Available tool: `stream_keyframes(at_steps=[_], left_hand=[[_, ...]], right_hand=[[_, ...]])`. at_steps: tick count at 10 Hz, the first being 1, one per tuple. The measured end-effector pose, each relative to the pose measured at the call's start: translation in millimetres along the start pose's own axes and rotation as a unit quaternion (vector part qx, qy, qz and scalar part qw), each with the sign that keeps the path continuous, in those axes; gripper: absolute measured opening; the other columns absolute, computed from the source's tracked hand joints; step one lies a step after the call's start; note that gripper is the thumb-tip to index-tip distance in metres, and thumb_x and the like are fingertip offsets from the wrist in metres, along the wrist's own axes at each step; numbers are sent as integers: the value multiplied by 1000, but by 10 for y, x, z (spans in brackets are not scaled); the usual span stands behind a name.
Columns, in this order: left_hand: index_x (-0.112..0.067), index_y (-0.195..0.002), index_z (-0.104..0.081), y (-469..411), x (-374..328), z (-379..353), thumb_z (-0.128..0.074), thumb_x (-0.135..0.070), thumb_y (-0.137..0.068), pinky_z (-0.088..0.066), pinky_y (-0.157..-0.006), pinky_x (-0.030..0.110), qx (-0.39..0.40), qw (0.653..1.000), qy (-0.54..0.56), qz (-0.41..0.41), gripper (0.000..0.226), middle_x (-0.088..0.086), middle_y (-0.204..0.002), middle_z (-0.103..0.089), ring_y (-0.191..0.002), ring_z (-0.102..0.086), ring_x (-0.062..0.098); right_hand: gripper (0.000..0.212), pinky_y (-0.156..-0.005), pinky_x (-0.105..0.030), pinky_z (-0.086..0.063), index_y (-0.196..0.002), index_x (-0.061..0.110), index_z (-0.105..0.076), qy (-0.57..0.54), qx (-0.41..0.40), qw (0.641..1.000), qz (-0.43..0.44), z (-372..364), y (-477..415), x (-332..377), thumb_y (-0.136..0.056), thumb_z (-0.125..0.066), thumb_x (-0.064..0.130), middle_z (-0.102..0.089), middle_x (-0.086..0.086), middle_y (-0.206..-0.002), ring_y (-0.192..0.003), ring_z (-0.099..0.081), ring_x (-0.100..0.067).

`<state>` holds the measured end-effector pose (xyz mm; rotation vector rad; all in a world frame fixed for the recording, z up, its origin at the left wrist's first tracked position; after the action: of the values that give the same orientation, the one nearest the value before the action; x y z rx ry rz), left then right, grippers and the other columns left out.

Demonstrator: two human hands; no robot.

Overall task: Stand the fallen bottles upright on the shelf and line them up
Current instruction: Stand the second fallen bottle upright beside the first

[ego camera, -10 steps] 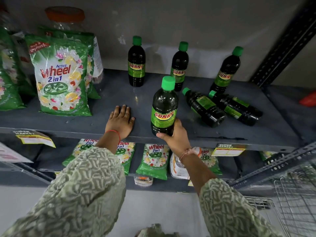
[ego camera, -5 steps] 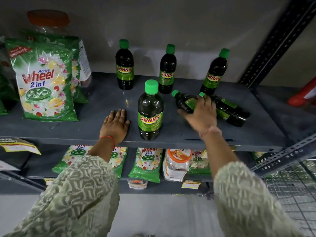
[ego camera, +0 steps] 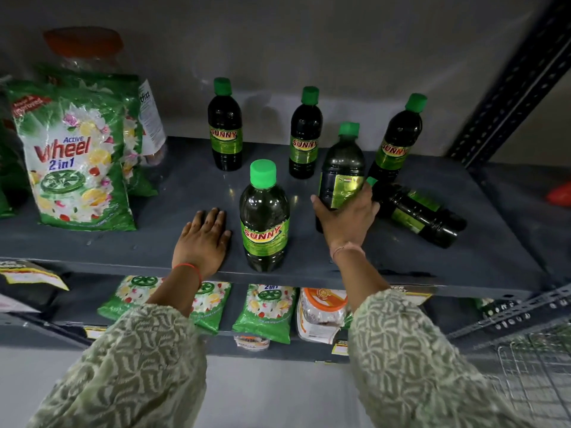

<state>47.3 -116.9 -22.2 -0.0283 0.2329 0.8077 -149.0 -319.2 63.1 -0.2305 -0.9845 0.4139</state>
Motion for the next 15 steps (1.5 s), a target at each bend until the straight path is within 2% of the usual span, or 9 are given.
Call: stream_keyframes(at_steps=[3,4,5,6,8,10,11,13,15], left_hand=[[-19,-148,-8,7,5,-2,-21,-36,-98,-6,-121,36,3,1000,9,2,54,-1,-159,-7,-147,-2,21],[-19,-148,-8,9,5,1,-21,-36,-98,-6,-121,36,3,1000,11,3,54,-1,-159,-7,-147,-2,20],[-19,-148,-8,8,3,-4,-20,-36,-98,-6,-121,36,4,1000,6,2,54,-2,-159,-7,-147,-1,20],[-19,-148,-8,10,8,-4,-20,-36,-98,-6,-121,36,4,1000,7,3,54,-2,-159,-7,-147,-2,20],[-19,-148,-7,15,9,-8,-19,-37,-98,-5,-120,35,7,1000,3,3,55,-1,-159,-6,-147,-1,20],[-19,-148,-7,24,2,1,-19,-36,-98,-5,-120,35,8,1000,5,2,55,-1,-159,-6,-147,-1,20],[-19,-148,-7,18,-2,0,-20,-36,-98,-5,-120,36,6,1000,7,2,55,-1,-159,-6,-147,-1,21],[-18,-148,-10,18,-4,21,-22,-35,-97,-8,-120,37,-2,1000,11,-3,54,0,-159,-9,-147,-4,21],[-17,-147,-11,8,-1,18,-22,-35,-97,-8,-120,36,-5,1000,7,-5,54,0,-159,-11,-147,-4,22]], right_hand=[[95,-103,-44,-36,-132,-3,-33,-36,34,999,19,-157,121,-112,-57,-82,28,-45,-24,-124,-111,-45,-40],[90,-95,-28,-40,-137,7,-29,-114,109,987,6,-258,126,-192,-59,-75,13,-36,-17,-131,-111,-47,-25],[100,-109,-35,-35,-142,14,-18,-209,142,967,-29,-284,183,-256,-58,-73,21,-37,-7,-141,-128,-41,-20],[113,-113,-45,-21,-141,10,-19,-117,126,985,-27,-300,178,-284,-54,-85,38,-30,-12,-145,-136,-25,-27],[73,-77,-16,-40,-118,2,-37,-162,189,967,-55,-300,106,-362,-61,-82,8,-58,-17,-119,-102,-53,-19],[80,-111,-49,-31,-136,9,-29,-186,348,916,-68,-484,19,-486,-70,-72,-3,-50,-12,-133,-125,-44,-26],[117,-114,-44,-26,-143,15,-11,-183,313,930,-65,-465,17,-455,-54,-86,13,-35,-11,-144,-132,-32,-23],[82,-92,-37,-45,-117,4,-36,-164,181,968,-64,-353,64,-433,-53,-87,12,-54,-15,-118,-115,-52,-32],[68,-92,-32,-40,-122,1,-37,-156,273,948,-54,-417,42,-475,-66,-77,1,-55,-17,-124,-116,-51,-25]])
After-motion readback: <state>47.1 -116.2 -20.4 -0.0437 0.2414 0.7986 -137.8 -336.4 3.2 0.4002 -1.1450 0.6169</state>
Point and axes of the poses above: each hand's wrist, its own y-axis away from the middle knuckle, its own z-axis out of the back of the hand, x = y × z, the point moved 10 cm from there along -y, towards the middle knuckle
